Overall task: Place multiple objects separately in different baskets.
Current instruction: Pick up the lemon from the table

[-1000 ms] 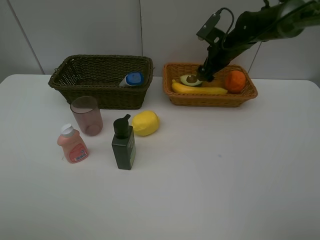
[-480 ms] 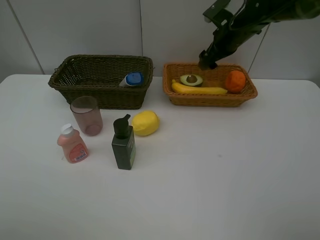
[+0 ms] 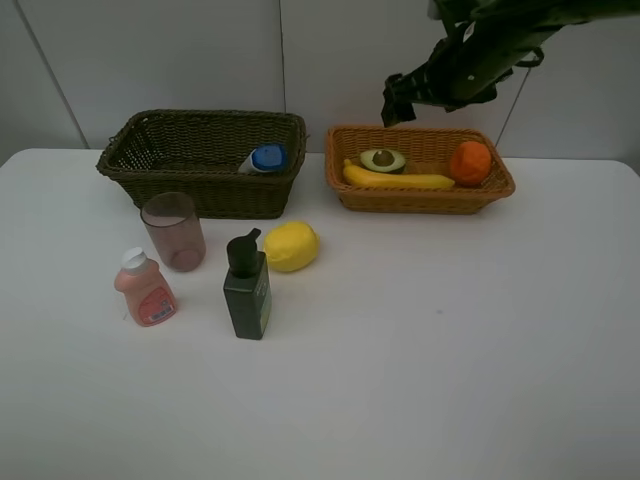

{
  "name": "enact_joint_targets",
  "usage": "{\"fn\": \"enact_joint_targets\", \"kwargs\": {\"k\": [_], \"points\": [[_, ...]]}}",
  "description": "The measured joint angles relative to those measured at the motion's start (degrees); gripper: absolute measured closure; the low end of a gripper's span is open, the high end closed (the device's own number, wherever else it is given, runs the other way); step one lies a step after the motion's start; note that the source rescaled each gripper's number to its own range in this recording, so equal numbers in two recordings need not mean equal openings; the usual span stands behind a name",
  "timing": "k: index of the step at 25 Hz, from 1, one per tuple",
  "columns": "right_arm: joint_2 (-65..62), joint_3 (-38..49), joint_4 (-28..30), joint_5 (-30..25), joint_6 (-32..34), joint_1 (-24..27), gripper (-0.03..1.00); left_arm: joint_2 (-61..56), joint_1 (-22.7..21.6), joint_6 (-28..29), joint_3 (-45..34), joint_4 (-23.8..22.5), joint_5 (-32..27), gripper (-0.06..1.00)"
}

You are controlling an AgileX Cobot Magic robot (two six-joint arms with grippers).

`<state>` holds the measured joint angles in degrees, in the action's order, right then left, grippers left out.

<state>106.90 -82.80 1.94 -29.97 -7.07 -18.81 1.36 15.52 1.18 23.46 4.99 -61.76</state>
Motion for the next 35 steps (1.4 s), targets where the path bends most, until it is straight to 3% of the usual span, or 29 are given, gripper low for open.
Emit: {"fn": "enact_joint_targets", "kwargs": {"k": [14, 21, 25, 35], "points": [[-8.31, 9.02, 0.13, -2.76, 6.53, -8.85, 0.05, 0.00, 0.00, 0.00, 0.00, 0.00, 0.00, 0.04], [-10.15, 9.22, 4.57, -5.71, 6.65, -13.40, 0.05, 0.00, 0.00, 0.00, 0.00, 0.00, 0.00, 0.04], [-10.18, 9.22, 4.81, -5.76, -0.66, -16.75, 0.05, 0.00, 0.00, 0.00, 0.00, 0.00, 0.00, 0.04], [-7.90, 9.22, 2.19, -4.32, -37.58, -20.43, 0.05, 0.00, 0.00, 0.00, 0.00, 0.00, 0.00, 0.04]]}}
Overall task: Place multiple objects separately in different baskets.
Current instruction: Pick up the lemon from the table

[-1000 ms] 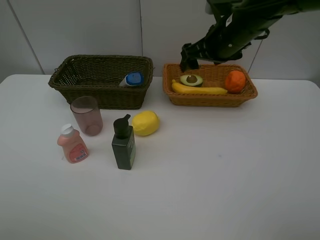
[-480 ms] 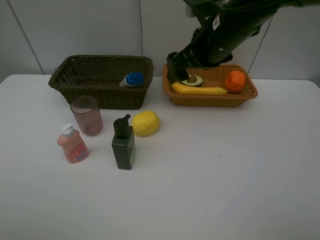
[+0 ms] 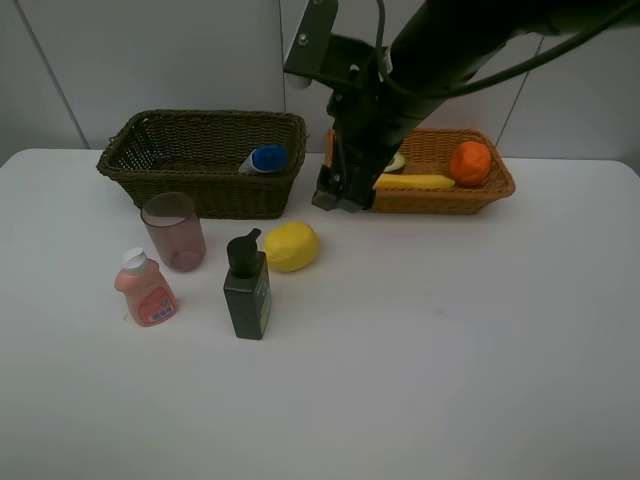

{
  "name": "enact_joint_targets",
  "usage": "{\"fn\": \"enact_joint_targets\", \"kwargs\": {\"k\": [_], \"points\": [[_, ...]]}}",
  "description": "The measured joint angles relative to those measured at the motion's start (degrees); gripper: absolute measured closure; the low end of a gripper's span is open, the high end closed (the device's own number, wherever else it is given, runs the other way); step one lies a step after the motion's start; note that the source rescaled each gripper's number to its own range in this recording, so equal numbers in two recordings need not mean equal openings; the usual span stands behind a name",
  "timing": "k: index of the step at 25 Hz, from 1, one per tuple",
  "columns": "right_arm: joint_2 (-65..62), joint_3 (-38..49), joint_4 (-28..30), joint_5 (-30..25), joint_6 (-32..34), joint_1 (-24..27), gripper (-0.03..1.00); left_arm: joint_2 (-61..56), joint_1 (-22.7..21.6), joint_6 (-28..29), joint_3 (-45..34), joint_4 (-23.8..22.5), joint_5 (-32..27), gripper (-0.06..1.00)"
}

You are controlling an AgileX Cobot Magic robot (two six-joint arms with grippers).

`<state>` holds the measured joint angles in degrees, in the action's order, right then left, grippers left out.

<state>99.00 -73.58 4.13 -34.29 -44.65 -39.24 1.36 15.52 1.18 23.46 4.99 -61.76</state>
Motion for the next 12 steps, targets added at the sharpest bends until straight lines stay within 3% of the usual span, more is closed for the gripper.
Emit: {"fn": "enact_joint_targets", "kwargs": {"k": [6, 9, 12], "points": [[5.61, 0.00, -4.94, 2.48, -21.89, 0.00, 0.05, 0.00, 0.00, 0.00, 0.00, 0.00, 0.00, 0.04], [8.52, 0.00, -6.97, 5.43, -27.72, 0.00, 0.05, 0.00, 0.00, 0.00, 0.00, 0.00, 0.00, 0.04], [11.39, -1.11, -7.65, 7.06, -29.29, 0.10, 0.05, 0.00, 0.00, 0.00, 0.00, 0.00, 0.00, 0.04]]}}
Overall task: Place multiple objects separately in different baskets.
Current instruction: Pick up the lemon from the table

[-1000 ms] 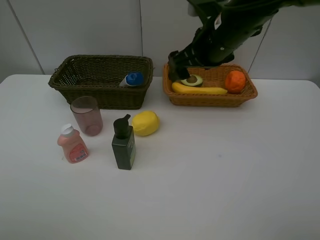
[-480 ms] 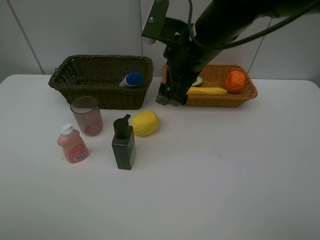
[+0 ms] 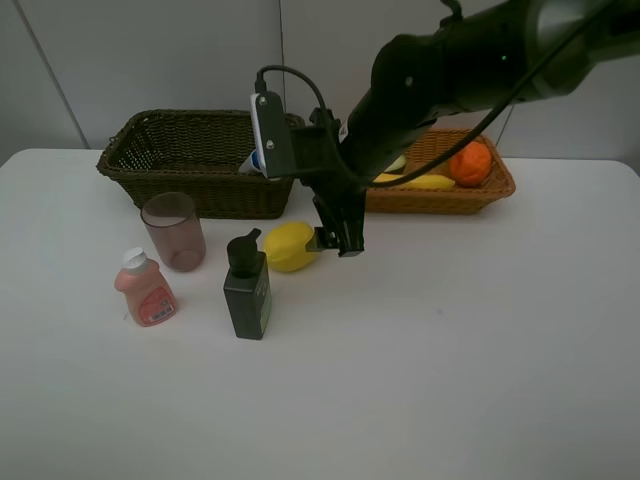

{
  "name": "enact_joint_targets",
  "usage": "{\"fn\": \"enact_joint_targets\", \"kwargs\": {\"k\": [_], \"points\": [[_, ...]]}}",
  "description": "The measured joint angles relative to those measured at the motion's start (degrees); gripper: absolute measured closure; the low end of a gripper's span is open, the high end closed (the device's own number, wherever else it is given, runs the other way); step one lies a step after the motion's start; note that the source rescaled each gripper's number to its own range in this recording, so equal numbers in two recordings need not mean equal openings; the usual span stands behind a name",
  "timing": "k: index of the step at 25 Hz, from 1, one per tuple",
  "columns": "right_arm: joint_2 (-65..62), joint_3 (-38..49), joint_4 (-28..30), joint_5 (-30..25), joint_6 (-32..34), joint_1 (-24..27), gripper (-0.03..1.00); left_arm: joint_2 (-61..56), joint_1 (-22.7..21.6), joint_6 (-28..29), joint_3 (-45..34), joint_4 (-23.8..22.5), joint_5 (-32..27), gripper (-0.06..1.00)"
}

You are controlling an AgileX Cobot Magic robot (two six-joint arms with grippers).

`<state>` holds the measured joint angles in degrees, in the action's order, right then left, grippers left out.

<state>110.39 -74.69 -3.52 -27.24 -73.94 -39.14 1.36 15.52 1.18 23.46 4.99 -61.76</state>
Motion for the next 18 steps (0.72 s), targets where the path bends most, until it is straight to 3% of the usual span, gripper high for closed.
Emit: {"fn": "enact_joint_targets", "kwargs": {"k": [18], "points": [[10.17, -3.48, -2.97, 1.94, -0.18, 1.15, 0.06, 0.00, 0.00, 0.00, 0.00, 0.00, 0.00, 0.04]]}}
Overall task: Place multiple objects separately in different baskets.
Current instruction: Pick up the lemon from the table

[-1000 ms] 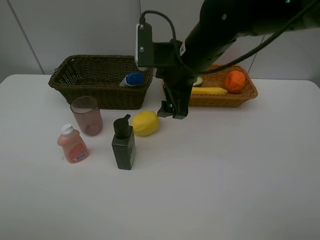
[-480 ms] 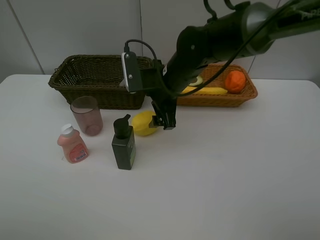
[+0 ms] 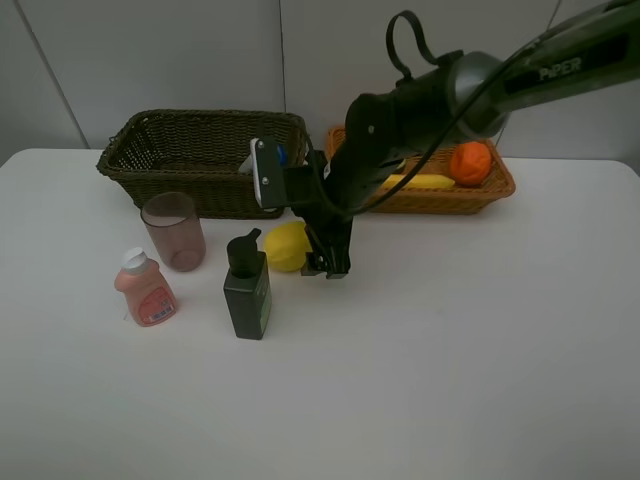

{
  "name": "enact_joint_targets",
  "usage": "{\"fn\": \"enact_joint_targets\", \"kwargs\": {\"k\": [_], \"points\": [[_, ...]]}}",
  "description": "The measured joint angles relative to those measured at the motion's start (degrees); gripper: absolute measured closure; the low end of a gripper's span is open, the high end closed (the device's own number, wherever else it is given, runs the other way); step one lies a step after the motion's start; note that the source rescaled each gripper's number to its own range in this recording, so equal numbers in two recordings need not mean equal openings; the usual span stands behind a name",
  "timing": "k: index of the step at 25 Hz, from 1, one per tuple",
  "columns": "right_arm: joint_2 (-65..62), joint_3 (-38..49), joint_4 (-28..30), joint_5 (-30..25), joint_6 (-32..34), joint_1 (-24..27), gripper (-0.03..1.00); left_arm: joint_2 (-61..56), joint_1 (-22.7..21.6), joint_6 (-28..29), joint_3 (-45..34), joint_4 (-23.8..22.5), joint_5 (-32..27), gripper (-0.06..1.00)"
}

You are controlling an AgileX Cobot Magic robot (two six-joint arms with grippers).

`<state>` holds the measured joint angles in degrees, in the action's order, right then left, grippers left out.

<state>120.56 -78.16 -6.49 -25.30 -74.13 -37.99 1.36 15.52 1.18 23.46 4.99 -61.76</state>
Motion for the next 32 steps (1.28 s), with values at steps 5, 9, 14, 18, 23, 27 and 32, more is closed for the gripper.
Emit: {"fn": "enact_joint_targets", "kwargs": {"k": [5, 9, 14, 18, 23, 27, 32], "points": [[1.77, 0.00, -0.56, 1.23, 0.00, 0.00, 0.07, 0.00, 0.00, 0.00, 0.00, 0.00, 0.00, 0.04], [2.47, 0.00, -0.84, 1.69, 0.00, 0.00, 0.09, 0.00, 0.00, 0.00, 0.00, 0.00, 0.00, 0.04], [2.63, 0.00, -1.78, 2.61, 0.00, 0.00, 0.13, 0.00, 0.00, 0.00, 0.00, 0.00, 0.00, 0.04], [2.63, 0.00, -1.80, 3.54, 0.00, 0.00, 0.25, 0.00, 0.00, 0.00, 0.00, 0.00, 0.00, 0.04], [2.63, 0.00, -1.80, 3.80, 0.00, 0.00, 0.50, 0.00, 0.00, 0.00, 0.00, 0.00, 0.00, 0.04], [2.63, 0.00, -1.80, 3.84, 0.00, 0.00, 0.49, 0.00, 0.00, 0.00, 0.00, 0.00, 0.00, 0.04], [2.63, -0.05, -1.80, 3.84, 0.00, 0.00, 0.49, 0.00, 0.00, 0.00, 0.00, 0.00, 0.00, 0.04]]}}
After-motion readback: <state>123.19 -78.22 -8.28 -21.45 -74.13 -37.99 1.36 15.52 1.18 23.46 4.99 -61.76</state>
